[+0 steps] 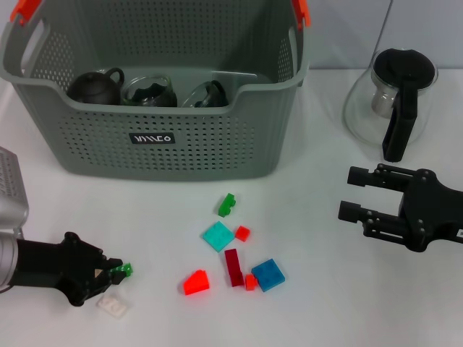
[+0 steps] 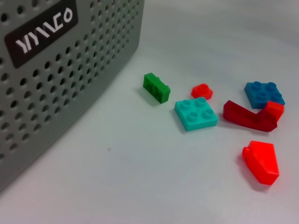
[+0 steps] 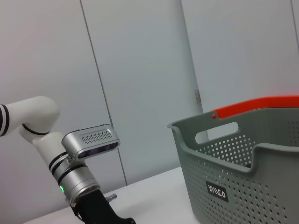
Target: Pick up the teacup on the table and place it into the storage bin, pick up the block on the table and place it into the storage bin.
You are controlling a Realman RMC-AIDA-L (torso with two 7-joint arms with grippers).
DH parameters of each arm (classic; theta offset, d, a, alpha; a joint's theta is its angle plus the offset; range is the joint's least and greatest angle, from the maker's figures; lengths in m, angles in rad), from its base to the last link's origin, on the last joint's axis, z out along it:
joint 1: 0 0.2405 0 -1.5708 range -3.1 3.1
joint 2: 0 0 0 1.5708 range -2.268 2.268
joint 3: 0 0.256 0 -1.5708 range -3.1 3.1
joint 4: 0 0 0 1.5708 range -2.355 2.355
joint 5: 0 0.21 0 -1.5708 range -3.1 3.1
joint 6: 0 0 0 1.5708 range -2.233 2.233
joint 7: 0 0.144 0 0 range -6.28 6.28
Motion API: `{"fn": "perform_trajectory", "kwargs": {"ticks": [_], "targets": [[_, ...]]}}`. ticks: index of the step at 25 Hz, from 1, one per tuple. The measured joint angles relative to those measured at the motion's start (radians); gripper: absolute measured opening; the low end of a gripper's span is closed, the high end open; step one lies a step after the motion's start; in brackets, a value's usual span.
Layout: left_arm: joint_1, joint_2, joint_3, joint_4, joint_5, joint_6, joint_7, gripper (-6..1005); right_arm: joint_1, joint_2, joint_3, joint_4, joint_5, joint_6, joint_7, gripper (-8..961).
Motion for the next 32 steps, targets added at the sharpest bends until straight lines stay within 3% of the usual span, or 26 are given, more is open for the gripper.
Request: {"fn": "perform_trajectory", "kwargs": {"ticks": [4,9,11,16,19,29,32], "targets": [[0.001,0.000,-0.016,0.031,-0.008,0.046,0.000,149,-0.001,0.000,0.001,0.000,0.000,-0.001,0.000,673],[-0.008,0.010,-0.097,0.083,-0.038,0.162,-0.001,134,0.000,0.000,0.000,0.000,0.000,-0.003,0.000,674],[-0.035,0.036,-0.193,0.088,-0.070,0.258,-0.006,134,0.000,0.000,0.000,0.000,0.000,-0.003,0.000,674],[-0.075,0.073,-0.283,0.029,-0.120,0.331,-0.033,135,0.001,0.000,0.000,0.002,0.000,-0.008,0.000,673],[-0.098,0.093,-0.300,-0.015,-0.150,0.358,-0.067,135,0.001,0.000,0.003,0.001,0.000,-0.011,0.000,674],[-0.140,0.112,-0.311,-0.044,-0.287,0.385,-0.256,134,0.000,0.000,0.002,-0.001,0.000,-0.012,0.000,674],[-0.169,0.129,-0.347,-0.067,-0.414,0.383,-0.396,135,0.001,0.001,0.000,0.000,0.000,-0.012,0.000,674]]}}
